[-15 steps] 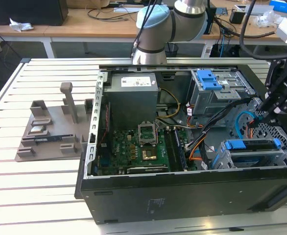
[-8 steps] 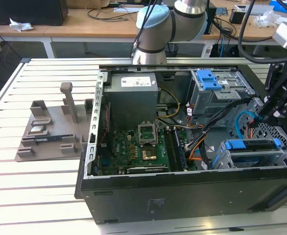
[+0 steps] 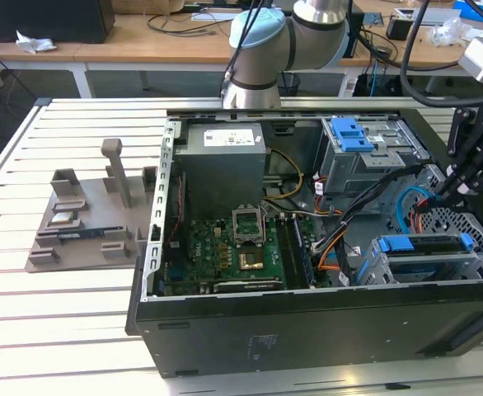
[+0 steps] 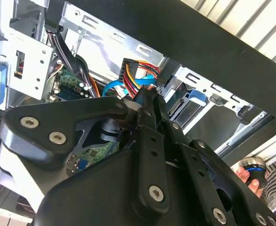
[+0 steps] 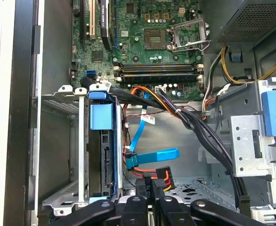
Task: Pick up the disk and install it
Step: 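Insert the first disk wire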
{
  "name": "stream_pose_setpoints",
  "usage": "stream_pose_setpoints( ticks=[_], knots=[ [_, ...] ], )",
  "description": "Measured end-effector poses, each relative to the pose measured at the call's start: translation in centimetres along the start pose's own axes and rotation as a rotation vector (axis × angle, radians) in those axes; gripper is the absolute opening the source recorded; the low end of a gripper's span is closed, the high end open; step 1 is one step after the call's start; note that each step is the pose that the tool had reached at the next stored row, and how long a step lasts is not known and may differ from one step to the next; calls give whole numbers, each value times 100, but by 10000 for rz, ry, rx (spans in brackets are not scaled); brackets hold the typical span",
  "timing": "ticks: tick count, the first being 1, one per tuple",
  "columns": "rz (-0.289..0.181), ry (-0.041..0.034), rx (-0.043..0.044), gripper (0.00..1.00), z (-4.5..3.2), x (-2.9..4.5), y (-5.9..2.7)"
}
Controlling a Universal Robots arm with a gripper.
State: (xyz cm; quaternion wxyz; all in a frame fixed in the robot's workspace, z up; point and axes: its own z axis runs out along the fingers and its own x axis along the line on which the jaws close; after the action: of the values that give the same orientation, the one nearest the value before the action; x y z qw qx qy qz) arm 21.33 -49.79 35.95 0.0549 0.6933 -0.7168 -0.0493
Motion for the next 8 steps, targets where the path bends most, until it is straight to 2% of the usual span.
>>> stream_pose_setpoints(
  ticks=[5,8],
  knots=[
    [0,0,-1,16,2,6,-1],
    [6,34,1,16,4,97,2]
  ],
)
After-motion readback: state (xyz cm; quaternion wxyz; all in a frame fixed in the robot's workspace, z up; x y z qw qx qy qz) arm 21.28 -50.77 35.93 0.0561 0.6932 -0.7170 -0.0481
